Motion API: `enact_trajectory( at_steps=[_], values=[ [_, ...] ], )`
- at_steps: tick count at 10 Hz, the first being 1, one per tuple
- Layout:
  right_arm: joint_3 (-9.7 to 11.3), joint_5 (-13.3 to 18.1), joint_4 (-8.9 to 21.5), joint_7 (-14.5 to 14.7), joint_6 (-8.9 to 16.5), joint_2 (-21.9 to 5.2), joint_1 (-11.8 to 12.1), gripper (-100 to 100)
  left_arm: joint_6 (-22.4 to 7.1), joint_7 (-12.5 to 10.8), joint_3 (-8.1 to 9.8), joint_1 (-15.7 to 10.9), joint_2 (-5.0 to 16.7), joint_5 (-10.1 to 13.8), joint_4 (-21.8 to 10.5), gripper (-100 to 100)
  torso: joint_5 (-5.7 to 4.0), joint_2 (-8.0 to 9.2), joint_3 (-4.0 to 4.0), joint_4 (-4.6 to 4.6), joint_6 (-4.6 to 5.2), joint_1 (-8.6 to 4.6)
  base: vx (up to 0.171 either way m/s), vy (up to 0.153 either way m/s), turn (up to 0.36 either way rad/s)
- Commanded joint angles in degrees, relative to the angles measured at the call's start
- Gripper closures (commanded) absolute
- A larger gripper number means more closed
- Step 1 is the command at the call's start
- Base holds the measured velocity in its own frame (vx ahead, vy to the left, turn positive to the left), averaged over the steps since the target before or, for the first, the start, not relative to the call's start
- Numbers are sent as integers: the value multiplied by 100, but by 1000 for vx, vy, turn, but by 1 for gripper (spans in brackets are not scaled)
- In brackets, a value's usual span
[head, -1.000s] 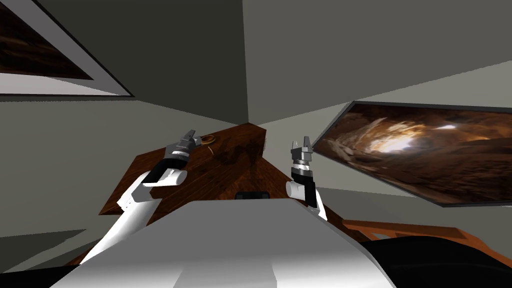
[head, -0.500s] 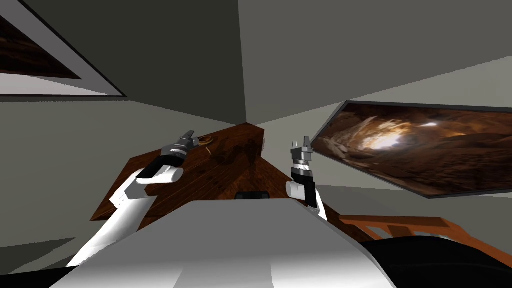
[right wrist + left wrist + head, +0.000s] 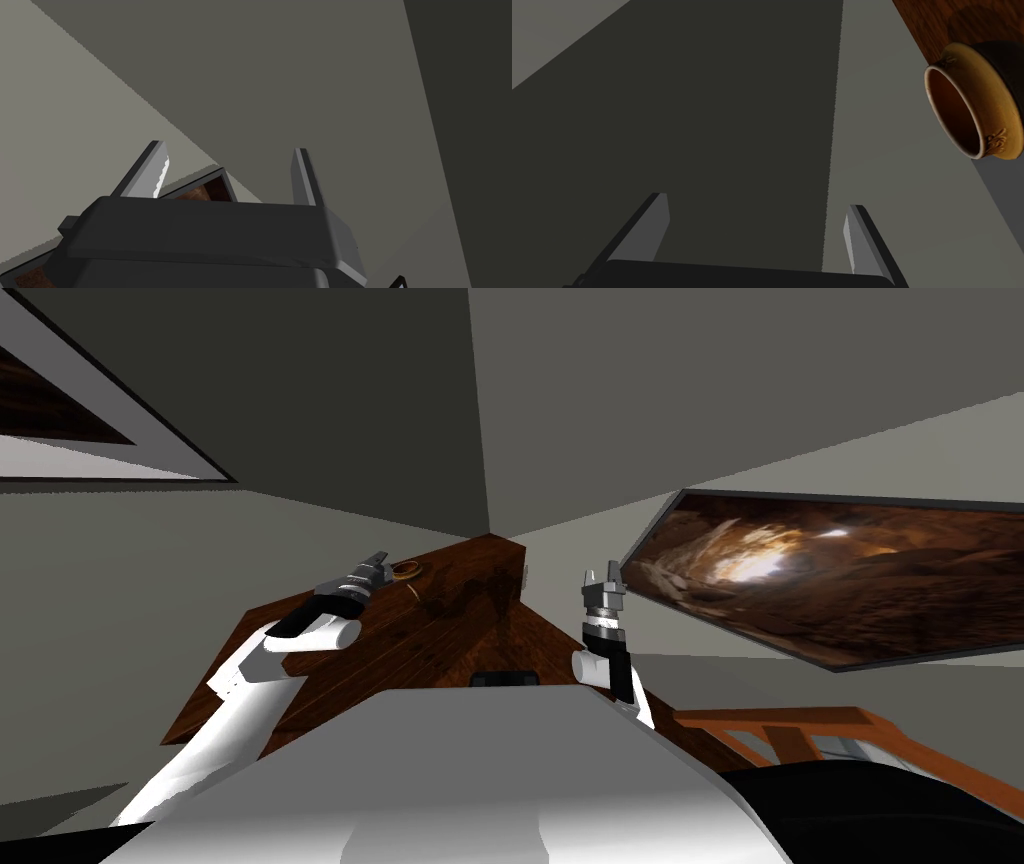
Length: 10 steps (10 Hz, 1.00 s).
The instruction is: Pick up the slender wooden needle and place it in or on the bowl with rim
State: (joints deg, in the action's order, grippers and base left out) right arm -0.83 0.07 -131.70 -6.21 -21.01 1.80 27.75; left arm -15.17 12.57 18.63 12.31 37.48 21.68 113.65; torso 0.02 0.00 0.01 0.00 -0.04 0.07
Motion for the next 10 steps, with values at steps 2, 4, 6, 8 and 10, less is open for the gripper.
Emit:
enact_trajectory(
  at_steps=[2,4,6,8,10],
  values=[
    [0,0,0,0,0,0,-1,0,-437,50,81,-83,174,186,-97,-100,-1,-2,-1,0,4,0,4,8,-100],
    [0,0,0,0,0,0,0,0,-757,103,150,-148,339,374,-196,-100,0,-2,-1,0,0,1,5,11,-68],
    [0,0,0,0,0,0,0,0,-1032,103,150,-148,339,374,-196,-100,1,-5,-3,-1,1,5,6,14,-33],
    [0,0,0,0,0,0,-1,0,-1349,158,209,-208,497,566,-294,-100,0,-4,-3,-1,4,3,11,17,-107],
    [0,0,0,0,0,0,0,0,-1649,215,259,-262,645,761,-391,-100,2,-3,-2,-1,-1,4,9,20,-50]
  ],
)
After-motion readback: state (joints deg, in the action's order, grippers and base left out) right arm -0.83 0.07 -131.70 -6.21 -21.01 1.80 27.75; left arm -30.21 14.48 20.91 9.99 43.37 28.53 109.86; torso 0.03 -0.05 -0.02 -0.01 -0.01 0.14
